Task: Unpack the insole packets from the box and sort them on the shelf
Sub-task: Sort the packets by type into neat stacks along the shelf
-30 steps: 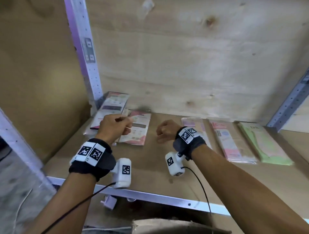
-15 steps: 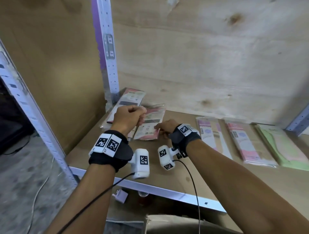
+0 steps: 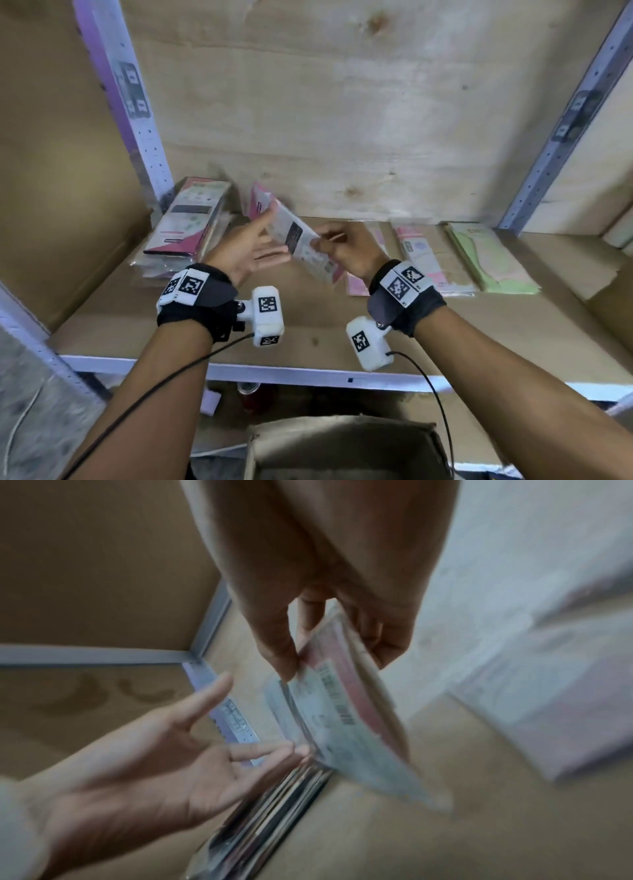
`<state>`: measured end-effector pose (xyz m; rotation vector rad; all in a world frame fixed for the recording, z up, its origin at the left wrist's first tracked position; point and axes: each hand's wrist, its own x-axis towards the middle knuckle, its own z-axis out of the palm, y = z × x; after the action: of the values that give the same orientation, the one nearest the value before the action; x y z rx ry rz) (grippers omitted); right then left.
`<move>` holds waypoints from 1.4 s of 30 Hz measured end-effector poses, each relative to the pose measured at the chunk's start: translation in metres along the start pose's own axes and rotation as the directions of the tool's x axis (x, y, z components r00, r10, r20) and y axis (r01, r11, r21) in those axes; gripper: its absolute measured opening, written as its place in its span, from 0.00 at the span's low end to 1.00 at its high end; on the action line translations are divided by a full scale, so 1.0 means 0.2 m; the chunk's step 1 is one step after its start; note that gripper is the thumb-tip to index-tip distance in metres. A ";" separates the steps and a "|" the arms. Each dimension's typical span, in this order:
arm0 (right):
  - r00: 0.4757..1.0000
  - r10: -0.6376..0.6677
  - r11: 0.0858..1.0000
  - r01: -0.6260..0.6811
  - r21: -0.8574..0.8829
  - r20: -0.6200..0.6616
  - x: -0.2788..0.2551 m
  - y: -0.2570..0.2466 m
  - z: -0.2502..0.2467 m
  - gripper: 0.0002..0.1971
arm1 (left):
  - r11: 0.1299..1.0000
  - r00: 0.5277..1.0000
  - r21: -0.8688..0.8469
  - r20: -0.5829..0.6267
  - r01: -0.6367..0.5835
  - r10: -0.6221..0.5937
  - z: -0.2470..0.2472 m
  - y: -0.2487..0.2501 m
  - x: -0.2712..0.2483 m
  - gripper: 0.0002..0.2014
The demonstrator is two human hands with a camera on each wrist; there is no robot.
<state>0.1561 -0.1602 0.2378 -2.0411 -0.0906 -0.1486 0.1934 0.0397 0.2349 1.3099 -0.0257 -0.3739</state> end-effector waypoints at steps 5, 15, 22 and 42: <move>0.975 -0.221 0.934 0.207 -0.293 -0.016 -0.14 0.00 -0.14 0.16 | 0.975 0.995 -0.217 0.081 -0.040 0.059 0.12 0.01 0.03 0.33; 0.975 -0.021 0.980 -0.024 -0.196 -0.220 -0.20 0.32 -0.45 0.15 | 0.995 0.996 -0.051 0.008 -0.088 0.089 0.26 -0.13 0.13 0.07; 0.971 0.240 0.927 -0.223 0.302 -0.021 -0.18 0.38 -0.53 0.11 | 0.997 0.999 -0.078 0.036 -0.015 0.018 0.32 -0.24 0.25 0.06; 0.939 0.253 0.886 -0.321 0.334 0.231 -0.23 0.44 -0.62 0.21 | 0.913 0.856 0.358 -0.392 -0.197 0.338 0.25 -0.29 0.32 0.11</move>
<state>0.1128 -0.3095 0.2099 -1.6634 0.0698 0.2295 0.2266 -0.0365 0.1808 1.6518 0.1229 0.1917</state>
